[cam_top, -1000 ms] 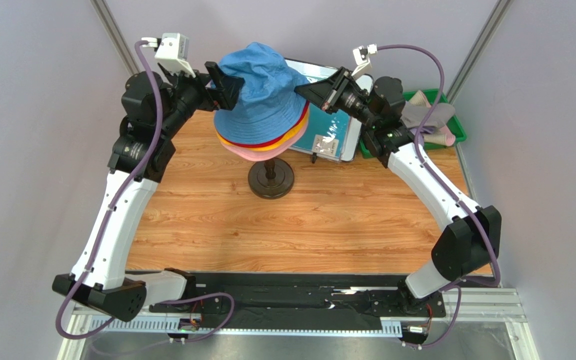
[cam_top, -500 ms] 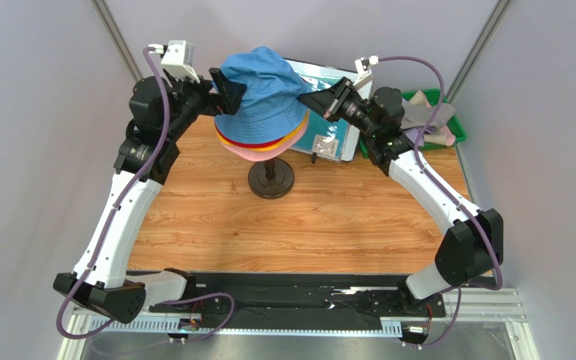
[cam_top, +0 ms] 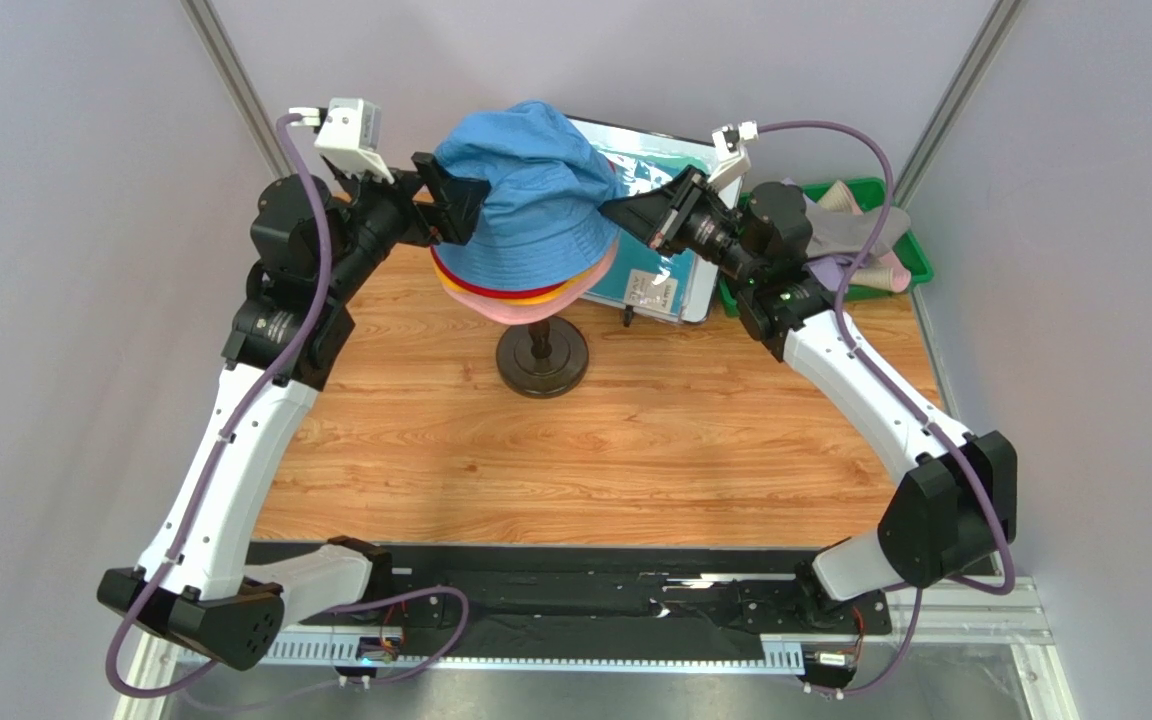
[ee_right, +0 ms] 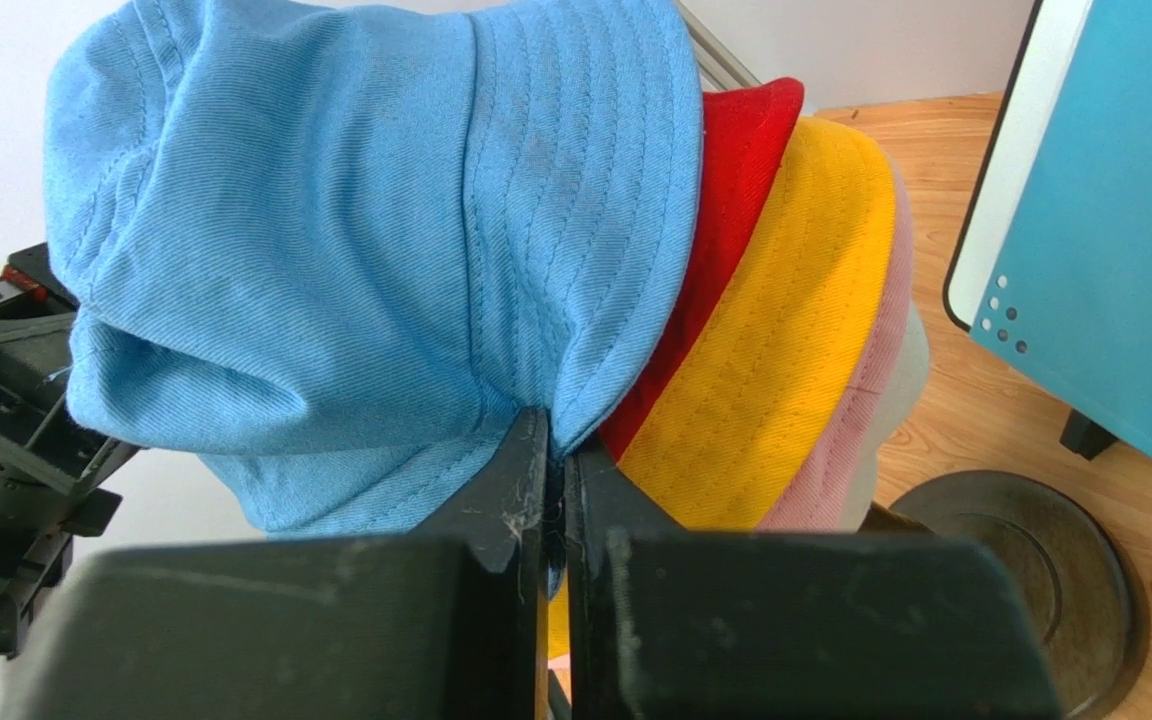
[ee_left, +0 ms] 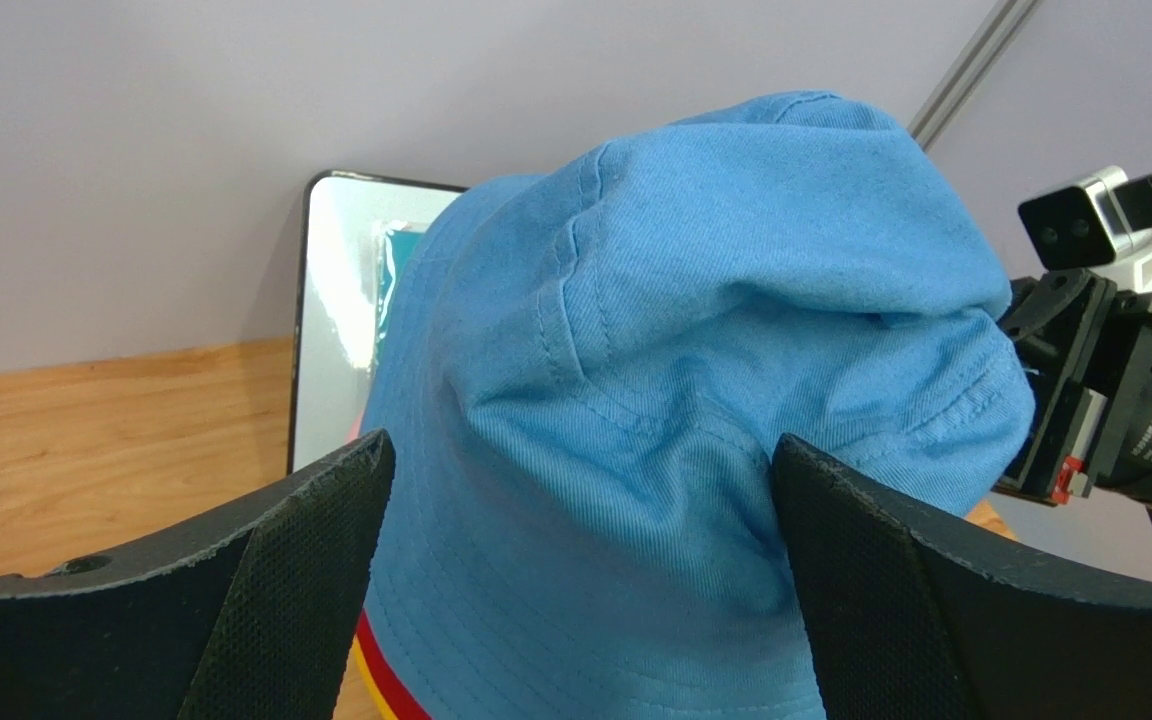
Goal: Stack the hats
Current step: Stack the hat on the hat.
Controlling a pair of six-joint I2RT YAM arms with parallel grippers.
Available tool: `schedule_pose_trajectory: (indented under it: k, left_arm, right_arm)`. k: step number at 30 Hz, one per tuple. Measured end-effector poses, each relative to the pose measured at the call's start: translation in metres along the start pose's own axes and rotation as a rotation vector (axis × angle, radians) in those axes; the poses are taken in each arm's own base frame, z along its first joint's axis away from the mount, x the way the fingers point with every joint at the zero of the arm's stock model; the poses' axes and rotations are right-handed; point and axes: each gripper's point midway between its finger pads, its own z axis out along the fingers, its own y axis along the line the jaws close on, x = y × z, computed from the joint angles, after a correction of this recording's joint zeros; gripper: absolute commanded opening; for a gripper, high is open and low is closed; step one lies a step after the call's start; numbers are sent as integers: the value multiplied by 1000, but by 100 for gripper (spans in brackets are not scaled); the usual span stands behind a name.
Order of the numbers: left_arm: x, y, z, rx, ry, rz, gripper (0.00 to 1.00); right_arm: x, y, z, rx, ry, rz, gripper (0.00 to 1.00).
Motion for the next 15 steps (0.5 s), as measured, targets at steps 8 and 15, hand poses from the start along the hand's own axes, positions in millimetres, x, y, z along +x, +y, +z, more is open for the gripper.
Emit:
schedule_pose_trajectory:
  k: [8,15]
  left_arm:
    - [-11,-1,-20,-34,35,0,100]
    - [-11,11,-63,-128,67,61,99]
  right_arm:
    - [15,-23,-11,135,97,-41,94]
    - [22,-26,-45,220,155,-101,97]
